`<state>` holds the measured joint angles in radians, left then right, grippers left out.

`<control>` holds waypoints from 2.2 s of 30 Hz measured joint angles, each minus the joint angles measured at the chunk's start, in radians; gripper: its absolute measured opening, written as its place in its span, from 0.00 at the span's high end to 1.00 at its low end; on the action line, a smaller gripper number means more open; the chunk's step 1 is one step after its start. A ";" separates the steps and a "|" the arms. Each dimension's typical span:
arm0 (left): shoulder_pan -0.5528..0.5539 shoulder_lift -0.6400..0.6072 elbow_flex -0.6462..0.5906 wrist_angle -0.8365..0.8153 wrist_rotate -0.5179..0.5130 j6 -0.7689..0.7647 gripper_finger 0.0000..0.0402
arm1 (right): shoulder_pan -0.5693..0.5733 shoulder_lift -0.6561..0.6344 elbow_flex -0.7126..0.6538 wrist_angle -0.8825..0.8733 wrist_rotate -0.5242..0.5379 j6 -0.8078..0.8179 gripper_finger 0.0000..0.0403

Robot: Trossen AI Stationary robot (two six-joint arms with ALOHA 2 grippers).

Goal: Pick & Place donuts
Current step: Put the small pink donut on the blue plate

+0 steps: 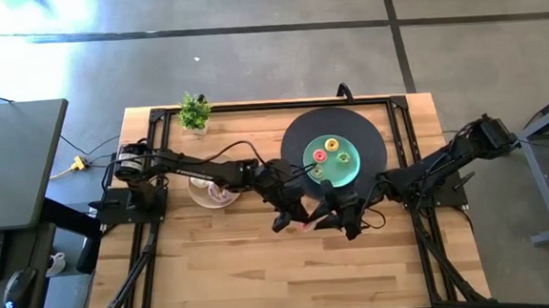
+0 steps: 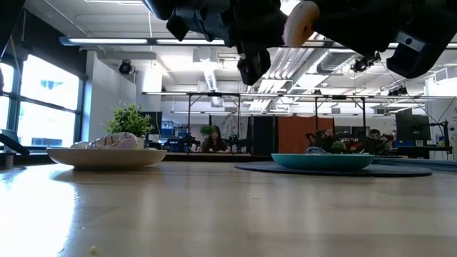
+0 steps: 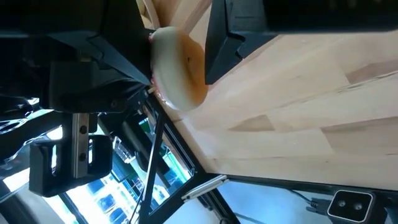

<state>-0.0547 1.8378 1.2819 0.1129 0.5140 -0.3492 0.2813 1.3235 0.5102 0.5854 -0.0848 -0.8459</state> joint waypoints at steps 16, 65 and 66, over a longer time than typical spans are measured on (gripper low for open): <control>0.000 0.002 -0.001 -0.016 -0.085 0.064 0.96 | -0.001 -0.001 0.002 -0.062 0.003 0.162 0.94; 0.087 -0.147 0.000 -0.224 -0.352 0.029 0.72 | -0.217 0.020 -0.001 -0.764 0.855 1.095 0.93; 0.087 -0.147 0.000 -0.225 -0.352 0.029 0.72 | -0.217 0.020 -0.001 -0.764 0.848 1.086 0.94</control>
<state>0.0326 1.6905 1.2823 -0.1123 0.1625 -0.3200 0.0647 1.3434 0.5091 -0.1791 0.7636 0.2399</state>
